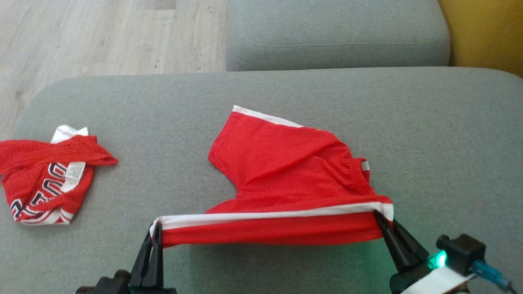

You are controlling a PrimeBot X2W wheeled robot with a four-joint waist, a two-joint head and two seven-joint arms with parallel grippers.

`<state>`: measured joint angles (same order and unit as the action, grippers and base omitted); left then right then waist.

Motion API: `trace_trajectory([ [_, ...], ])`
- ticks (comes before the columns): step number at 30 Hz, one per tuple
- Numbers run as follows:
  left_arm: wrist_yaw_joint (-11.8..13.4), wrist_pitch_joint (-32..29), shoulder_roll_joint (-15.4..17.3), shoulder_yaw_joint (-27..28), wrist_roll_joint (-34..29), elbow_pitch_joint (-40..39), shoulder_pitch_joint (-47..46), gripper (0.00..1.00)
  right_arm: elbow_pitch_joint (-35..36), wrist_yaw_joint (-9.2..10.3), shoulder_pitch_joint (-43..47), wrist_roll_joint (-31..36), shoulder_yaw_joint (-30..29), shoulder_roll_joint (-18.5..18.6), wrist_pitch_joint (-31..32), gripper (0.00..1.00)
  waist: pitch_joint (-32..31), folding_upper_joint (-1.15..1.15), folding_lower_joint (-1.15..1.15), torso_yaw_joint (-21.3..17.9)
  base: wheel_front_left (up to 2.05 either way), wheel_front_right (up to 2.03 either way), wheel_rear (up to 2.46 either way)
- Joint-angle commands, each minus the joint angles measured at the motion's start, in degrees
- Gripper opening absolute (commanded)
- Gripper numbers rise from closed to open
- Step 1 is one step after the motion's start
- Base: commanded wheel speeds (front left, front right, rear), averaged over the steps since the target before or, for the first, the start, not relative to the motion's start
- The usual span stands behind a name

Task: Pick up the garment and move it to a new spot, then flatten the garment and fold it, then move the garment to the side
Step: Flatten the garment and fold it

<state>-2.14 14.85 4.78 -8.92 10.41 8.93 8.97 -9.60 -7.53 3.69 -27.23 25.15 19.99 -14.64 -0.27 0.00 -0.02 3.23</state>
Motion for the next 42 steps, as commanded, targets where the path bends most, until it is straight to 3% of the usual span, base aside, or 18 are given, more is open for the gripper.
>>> trace_trajectory([
  [1,-0.5,0.1,-0.2,3.0,-0.6,-2.1,-2.1,0.00,2.0,0.04,-0.6,-0.7,-0.6,0.6,-0.4,0.00,0.1,0.00,0.02,-0.2,0.00,0.00,0.00],
  [5,-2.6,0.1,-0.3,2.7,-1.8,-1.0,-5.5,0.00,1.8,0.04,-0.9,-2.5,-1.3,-0.6,-0.4,0.00,1.8,0.00,0.02,-1.0,0.00,0.00,0.00],
  [11,-4.7,0.1,1.9,-0.3,-3.0,5.5,-19.0,0.00,-1.6,0.04,-7.5,-6.9,-0.5,-2.9,-0.4,0.00,7.3,0.00,0.02,-3.0,0.00,0.00,0.00],
  [17,-5.3,-0.7,4.4,-5.5,-1.4,16.5,-35.0,0.00,-7.2,0.04,-16.1,-10.9,0.3,-5.6,-0.4,0.00,13.3,0.00,0.02,-5.3,0.00,0.00,0.00],
  [25,-5.3,-2.0,8.7,-14.8,5.2,27.7,-51.2,0.00,-11.8,0.04,-24.4,-14.8,1.3,-8.1,-0.4,0.00,19.3,0.00,0.02,-8.8,0.00,0.00,0.00],
  [33,-5.3,-1.6,12.1,-20.6,9.6,35.5,-60.5,0.00,-12.8,0.04,-28.2,-15.6,3.1,-9.7,-0.4,0.00,22.7,0.00,0.02,-11.5,0.00,0.00,0.00],
  [40,-5.3,-0.4,12.0,-20.6,10.9,39.4,-63.3,0.00,-13.4,0.04,-28.7,-14.3,2.4,-10.7,-0.4,0.00,23.1,0.00,0.02,-12.0,0.00,0.00,0.00],
  [41,-5.3,-0.2,11.8,-21.0,11.2,41.1,-63.3,0.33,-13.8,0.04,-28.7,-13.8,2.0,-11.0,-0.4,0.15,23.1,0.00,0.02,-11.9,0.00,0.00,0.00],
  [42,-5.3,-0.1,11.7,-20.8,11.4,41.8,-63.2,0.62,-14.0,0.04,-28.6,-13.6,1.7,-11.2,-0.4,0.62,22.9,0.00,0.02,-11.8,0.00,0.00,0.00],
])
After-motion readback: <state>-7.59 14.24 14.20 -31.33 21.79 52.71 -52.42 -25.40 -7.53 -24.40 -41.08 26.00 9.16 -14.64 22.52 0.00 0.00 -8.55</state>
